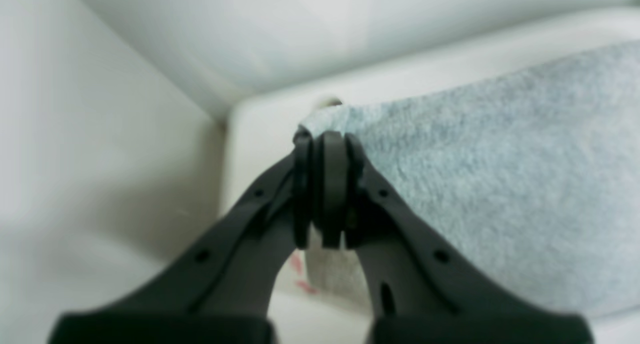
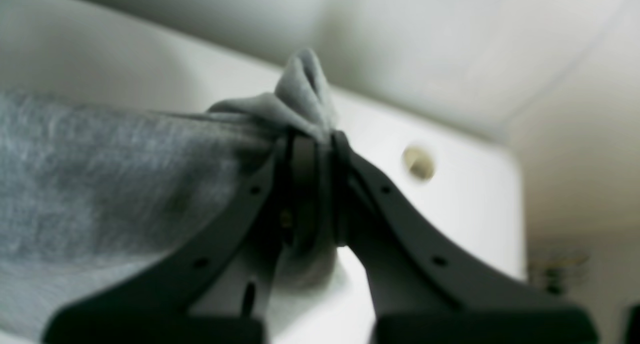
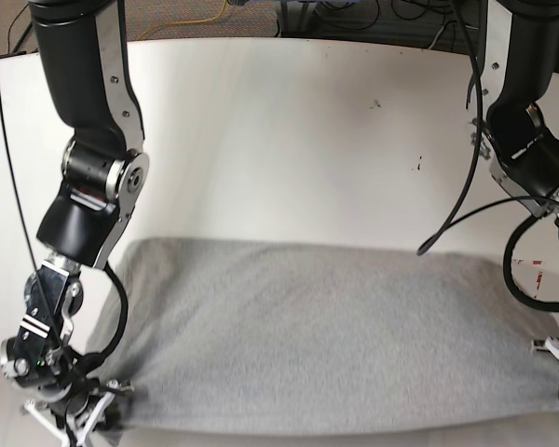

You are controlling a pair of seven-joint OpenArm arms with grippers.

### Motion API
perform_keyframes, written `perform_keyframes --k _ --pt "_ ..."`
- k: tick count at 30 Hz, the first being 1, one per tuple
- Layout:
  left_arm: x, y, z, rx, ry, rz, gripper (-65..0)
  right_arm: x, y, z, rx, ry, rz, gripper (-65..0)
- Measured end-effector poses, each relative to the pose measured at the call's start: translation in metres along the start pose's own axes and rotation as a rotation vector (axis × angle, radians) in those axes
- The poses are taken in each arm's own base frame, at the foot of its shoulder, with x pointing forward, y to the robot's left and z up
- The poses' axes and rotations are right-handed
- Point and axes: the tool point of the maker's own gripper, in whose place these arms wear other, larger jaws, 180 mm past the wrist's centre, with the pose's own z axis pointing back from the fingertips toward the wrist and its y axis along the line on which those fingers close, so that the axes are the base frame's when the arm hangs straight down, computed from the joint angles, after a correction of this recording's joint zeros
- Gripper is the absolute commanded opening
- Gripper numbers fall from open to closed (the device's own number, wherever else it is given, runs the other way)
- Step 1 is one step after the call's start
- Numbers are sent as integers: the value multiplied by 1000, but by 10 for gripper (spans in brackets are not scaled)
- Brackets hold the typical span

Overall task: Layout the t-shirt on the table in an organized manner, then fold the t-shirt properly
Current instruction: 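Lift the t-shirt high with both grippers and swing it down flat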

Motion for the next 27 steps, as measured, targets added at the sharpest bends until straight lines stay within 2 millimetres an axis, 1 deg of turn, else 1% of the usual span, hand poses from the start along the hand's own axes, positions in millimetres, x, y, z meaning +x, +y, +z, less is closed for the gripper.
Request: perform_keyframes --k 4,6,8,13,15,17,18,21,24,26,27 --pt "49 16 12 43 -110 -2 -650 54 -24 17 -52 -67 51 -631" --pt "74 25 19 60 -162 4 -650 84 -38 30 -85 -112 73 -631" --pt "99 36 27 83 -203 11 -650 114 -53 47 -114 -146 111 -631" --pt "151 58 53 129 -315 28 -650 174 -79 89 -178 -222 180 -631" --pt "167 65 62 143 -359 29 -650 190 -87 104 -203 -243 180 -631" --pt "176 69 69 152 -385 29 -650 197 -95 114 -225 -242 178 -631" --pt "178 69 70 151 -393 29 -650 198 -99 118 -233 -235 175 -631" --pt "176 64 67 144 -378 12 -650 191 -107 125 -262 -205 171 -631" --pt "169 53 58 120 -349 -7 -650 173 -113 130 -305 -162 179 -631" --pt "160 43 51 95 -338 -13 -650 156 -114 130 -328 -136 188 -631" --pt "153 38 47 80 -325 -14 -650 146 -114 131 -339 -122 197 -631"
